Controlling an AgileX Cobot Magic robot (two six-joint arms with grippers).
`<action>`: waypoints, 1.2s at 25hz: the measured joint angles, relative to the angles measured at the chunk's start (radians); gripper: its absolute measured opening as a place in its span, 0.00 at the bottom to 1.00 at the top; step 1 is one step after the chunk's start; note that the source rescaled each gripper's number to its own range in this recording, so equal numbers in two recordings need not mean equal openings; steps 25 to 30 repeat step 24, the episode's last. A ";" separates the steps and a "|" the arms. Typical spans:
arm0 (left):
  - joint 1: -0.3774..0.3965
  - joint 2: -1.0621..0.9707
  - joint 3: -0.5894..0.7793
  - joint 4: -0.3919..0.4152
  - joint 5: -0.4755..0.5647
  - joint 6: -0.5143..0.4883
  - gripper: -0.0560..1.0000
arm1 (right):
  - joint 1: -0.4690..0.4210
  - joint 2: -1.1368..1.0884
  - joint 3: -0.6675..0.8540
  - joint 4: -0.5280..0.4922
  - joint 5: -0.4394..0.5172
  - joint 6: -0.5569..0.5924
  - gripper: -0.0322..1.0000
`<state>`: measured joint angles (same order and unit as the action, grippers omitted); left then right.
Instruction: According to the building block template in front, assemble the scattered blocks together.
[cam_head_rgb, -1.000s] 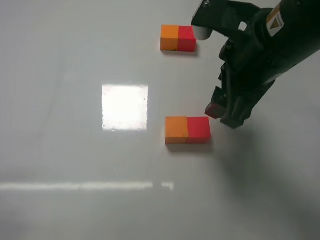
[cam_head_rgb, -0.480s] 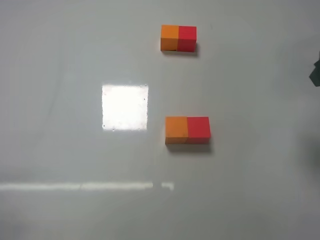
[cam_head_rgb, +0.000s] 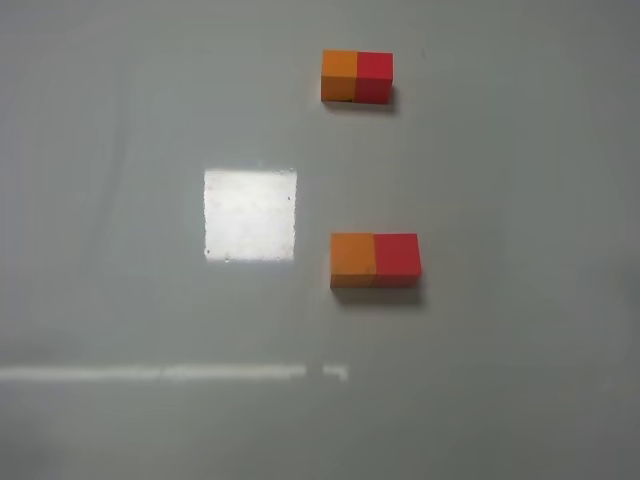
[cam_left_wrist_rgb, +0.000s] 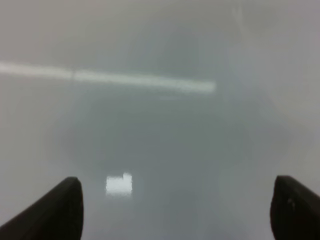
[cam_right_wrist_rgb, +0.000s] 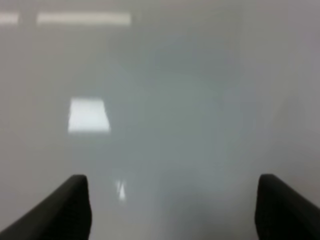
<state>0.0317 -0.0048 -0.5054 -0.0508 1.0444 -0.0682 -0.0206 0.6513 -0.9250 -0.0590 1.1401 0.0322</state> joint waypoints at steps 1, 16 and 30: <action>0.000 0.000 0.000 0.000 0.000 0.000 0.05 | 0.000 -0.053 0.058 0.007 -0.008 0.003 0.56; 0.000 0.000 0.000 0.000 0.000 -0.001 0.05 | 0.000 -0.655 0.413 0.020 -0.134 -0.012 0.56; 0.000 0.000 0.000 0.000 0.000 -0.001 0.05 | 0.000 -0.655 0.418 0.029 -0.143 -0.022 0.54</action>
